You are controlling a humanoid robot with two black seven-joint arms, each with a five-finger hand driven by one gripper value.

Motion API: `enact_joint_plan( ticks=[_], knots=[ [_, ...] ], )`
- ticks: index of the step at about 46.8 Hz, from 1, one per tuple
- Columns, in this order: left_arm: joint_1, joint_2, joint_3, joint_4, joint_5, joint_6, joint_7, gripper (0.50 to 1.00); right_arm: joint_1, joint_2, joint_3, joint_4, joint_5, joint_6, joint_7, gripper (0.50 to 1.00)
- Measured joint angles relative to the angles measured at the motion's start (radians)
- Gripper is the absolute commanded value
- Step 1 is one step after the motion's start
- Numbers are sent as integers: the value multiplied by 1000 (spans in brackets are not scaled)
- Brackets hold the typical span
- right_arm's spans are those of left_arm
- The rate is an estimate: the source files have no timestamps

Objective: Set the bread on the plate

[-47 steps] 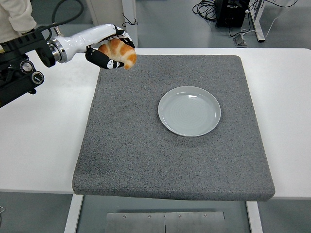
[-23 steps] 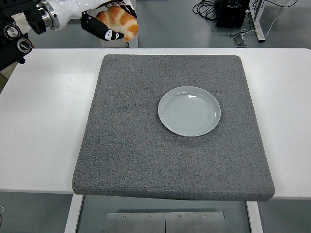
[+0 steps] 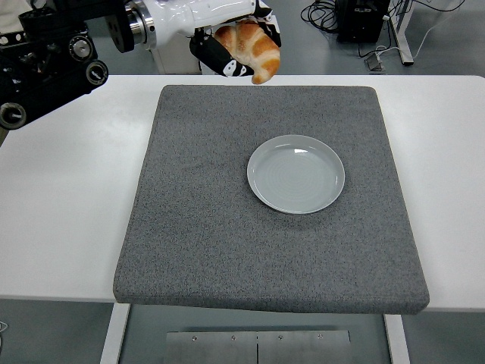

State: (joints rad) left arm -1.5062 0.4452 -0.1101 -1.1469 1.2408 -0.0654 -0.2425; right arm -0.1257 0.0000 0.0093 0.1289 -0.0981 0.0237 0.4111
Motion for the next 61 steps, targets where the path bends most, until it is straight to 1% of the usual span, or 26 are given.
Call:
enact_joint_plan(
  ticks=[12, 18, 22, 26, 34, 42, 45, 50, 54, 61],
  knots=[
    [11, -105, 2, 26, 40, 13, 10, 500, 0, 0, 0, 0, 0, 0, 0, 1000],
    [22, -156, 22, 66, 79, 25, 10, 500, 0, 0, 0, 0, 0, 0, 0, 1000],
    [22, -198, 66, 99, 89, 44, 9, 500, 0, 0, 0, 0, 0, 0, 0, 1000],
    [23, -236, 83, 129, 89, 68, 7, 500, 0, 0, 0, 0, 0, 0, 0, 1000],
    [54, -307, 85, 159, 91, 74, 6, 500, 0, 0, 0, 0, 0, 0, 0, 1000],
    [102, -379, 88, 236, 101, 93, 9, 500, 0, 0, 0, 0, 0, 0, 0, 1000],
    [118, -387, 111, 252, 107, 96, 8, 500, 0, 0, 0, 0, 0, 0, 0, 1000],
    [135, -405, 164, 282, 100, 119, 3, 500, 0, 0, 0, 0, 0, 0, 0, 1000],
    [150, -425, 172, 290, 96, 132, 2, 500, 0, 0, 0, 0, 0, 0, 0, 1000],
    [170, -431, 177, 312, 94, 138, -1, 500, 0, 0, 0, 0, 0, 0, 0, 1000]
  ],
)
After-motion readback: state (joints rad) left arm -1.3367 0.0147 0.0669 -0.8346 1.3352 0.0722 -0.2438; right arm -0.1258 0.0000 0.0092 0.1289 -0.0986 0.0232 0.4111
